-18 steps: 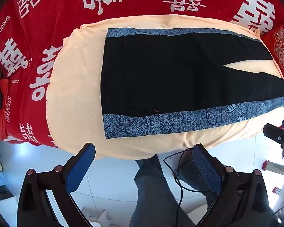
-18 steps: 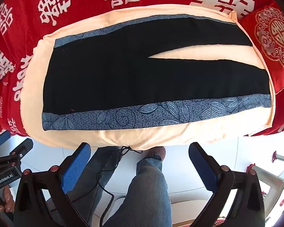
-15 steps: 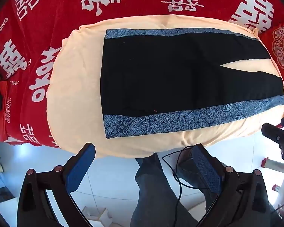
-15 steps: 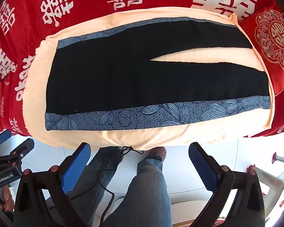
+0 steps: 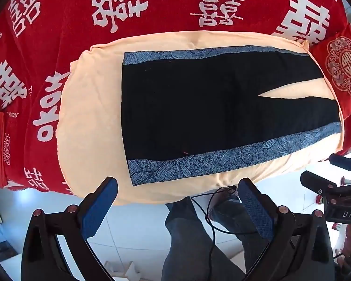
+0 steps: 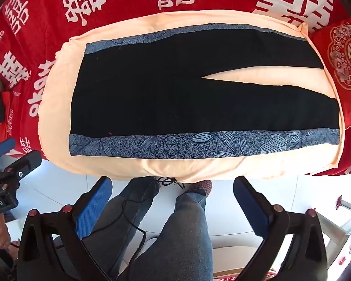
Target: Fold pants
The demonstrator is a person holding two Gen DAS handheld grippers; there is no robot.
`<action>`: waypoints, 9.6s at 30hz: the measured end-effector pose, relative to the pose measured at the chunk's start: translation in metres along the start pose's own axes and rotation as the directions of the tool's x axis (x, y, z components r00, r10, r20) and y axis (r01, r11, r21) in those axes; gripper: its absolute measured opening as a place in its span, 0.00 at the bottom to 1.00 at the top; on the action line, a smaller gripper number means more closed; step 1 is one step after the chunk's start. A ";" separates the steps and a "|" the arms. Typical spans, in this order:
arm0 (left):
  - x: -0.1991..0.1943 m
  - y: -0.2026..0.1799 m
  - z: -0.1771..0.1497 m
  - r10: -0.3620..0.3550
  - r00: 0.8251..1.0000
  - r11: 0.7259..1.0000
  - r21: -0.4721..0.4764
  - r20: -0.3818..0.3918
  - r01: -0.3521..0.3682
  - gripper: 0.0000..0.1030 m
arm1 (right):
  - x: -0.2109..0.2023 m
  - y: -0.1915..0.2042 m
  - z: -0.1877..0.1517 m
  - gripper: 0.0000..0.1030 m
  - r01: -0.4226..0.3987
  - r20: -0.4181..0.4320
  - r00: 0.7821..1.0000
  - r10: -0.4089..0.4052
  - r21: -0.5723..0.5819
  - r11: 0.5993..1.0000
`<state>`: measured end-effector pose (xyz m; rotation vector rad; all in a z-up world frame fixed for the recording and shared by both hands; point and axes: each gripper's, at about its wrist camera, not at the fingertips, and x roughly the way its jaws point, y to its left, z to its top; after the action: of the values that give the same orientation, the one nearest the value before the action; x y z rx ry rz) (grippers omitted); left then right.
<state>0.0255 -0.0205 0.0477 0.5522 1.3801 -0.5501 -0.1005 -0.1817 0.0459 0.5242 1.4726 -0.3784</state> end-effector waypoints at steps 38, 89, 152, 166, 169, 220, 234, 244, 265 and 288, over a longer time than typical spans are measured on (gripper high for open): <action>-0.012 -0.011 0.021 0.051 0.999 0.993 0.107 0.016 -0.053 1.00 | -0.017 -0.024 0.002 1.00 0.024 0.041 0.999 -0.029 0.126 0.992; 0.048 0.005 -0.044 -0.050 0.998 0.933 -0.359 -0.025 0.038 1.00 | 0.032 -0.090 -0.010 1.00 -0.353 0.022 0.934 0.356 0.209 0.912; 0.187 0.078 -0.009 -0.437 0.882 0.722 -0.517 0.174 0.460 0.25 | 0.151 -0.148 0.040 0.05 -0.790 0.326 0.596 0.734 0.405 0.461; 0.197 0.090 0.198 -0.240 0.922 0.804 -0.470 0.305 0.365 0.25 | 0.147 -0.133 0.307 0.07 -0.707 0.070 0.704 0.706 0.163 0.689; 0.238 0.088 0.223 -0.195 0.957 0.821 -0.499 0.214 0.279 0.26 | 0.184 -0.126 0.332 0.08 -0.647 0.005 0.754 0.657 0.178 0.741; 0.213 -0.307 0.178 -0.473 0.877 0.865 0.140 -0.091 0.481 0.89 | 0.094 -0.375 -0.013 0.63 -0.329 0.226 0.944 0.239 0.609 0.722; 0.226 -0.349 0.190 -0.502 0.850 0.863 -0.030 -0.161 0.504 0.42 | 0.106 -0.419 0.031 0.15 -0.611 0.233 0.770 0.594 0.536 0.582; 0.173 -0.353 0.272 -0.498 0.866 0.864 -0.053 0.058 0.500 0.41 | -0.006 -0.471 0.225 0.15 -0.702 0.341 0.707 0.620 0.233 0.672; 0.253 -0.215 0.265 0.055 0.997 0.948 -0.312 -0.056 -0.070 0.81 | 0.084 -0.517 0.290 0.50 -0.322 0.220 0.943 0.249 0.419 0.849; 0.224 -0.280 0.328 0.041 0.994 0.992 -0.125 0.103 -0.028 0.86 | 0.066 -0.521 0.262 0.39 -0.120 0.225 0.974 0.020 0.443 0.889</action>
<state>0.1119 -0.4555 -0.1514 0.4403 1.2926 -0.4566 -0.1609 -0.7544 -0.0673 0.8806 1.1485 -0.7097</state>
